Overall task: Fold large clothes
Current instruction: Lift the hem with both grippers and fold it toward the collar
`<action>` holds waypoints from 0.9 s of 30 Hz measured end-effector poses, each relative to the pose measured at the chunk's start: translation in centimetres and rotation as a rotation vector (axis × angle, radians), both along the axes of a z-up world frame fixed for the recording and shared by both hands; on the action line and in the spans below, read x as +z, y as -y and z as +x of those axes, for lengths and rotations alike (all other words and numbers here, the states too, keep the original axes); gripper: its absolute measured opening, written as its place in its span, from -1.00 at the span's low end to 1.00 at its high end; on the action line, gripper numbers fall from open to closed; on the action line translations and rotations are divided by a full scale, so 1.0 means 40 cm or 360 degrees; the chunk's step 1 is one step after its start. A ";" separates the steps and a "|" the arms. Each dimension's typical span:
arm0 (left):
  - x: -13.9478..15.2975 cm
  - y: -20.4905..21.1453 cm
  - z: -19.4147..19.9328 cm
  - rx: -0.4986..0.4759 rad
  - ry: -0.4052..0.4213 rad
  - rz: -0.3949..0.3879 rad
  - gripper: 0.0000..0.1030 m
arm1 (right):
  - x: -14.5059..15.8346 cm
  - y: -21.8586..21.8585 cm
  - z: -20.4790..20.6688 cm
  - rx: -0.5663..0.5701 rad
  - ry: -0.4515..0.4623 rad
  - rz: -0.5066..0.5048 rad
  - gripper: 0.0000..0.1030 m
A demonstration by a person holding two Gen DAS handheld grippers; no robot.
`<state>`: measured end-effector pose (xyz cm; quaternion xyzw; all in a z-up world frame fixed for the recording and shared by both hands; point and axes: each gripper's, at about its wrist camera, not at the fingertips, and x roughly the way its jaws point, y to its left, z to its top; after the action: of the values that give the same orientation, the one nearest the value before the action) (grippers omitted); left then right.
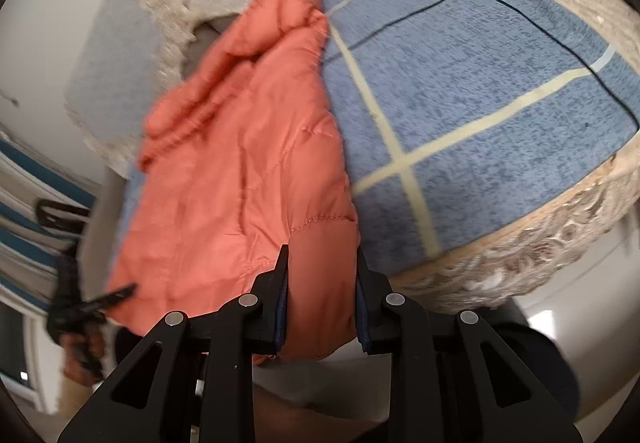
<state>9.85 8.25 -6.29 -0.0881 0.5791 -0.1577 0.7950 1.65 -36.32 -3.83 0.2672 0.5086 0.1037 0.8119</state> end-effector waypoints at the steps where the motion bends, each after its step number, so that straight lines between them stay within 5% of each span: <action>1: -0.002 0.001 0.001 0.0002 -0.0002 0.0005 -0.46 | -0.004 -0.001 0.001 -0.0005 -0.0005 0.0006 -0.47; 7: -0.004 0.003 0.008 -0.0006 -0.0047 -0.0008 -0.44 | 0.011 0.005 -0.023 -0.0028 0.0061 0.0091 -0.54; 16: 0.061 -0.012 -0.032 -0.0045 0.0074 -0.0047 -0.65 | 0.099 -0.006 -0.086 -0.0015 0.0229 0.0209 -0.61; 27: 0.104 -0.065 -0.085 -0.0018 -0.0003 -0.0347 -0.65 | 0.169 0.010 -0.165 -0.0020 0.0314 0.0398 -0.62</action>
<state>6.44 10.84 -2.15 -0.1709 0.5598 -0.2242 0.7792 -4.94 -36.73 2.92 0.3578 0.4079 0.1868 0.8189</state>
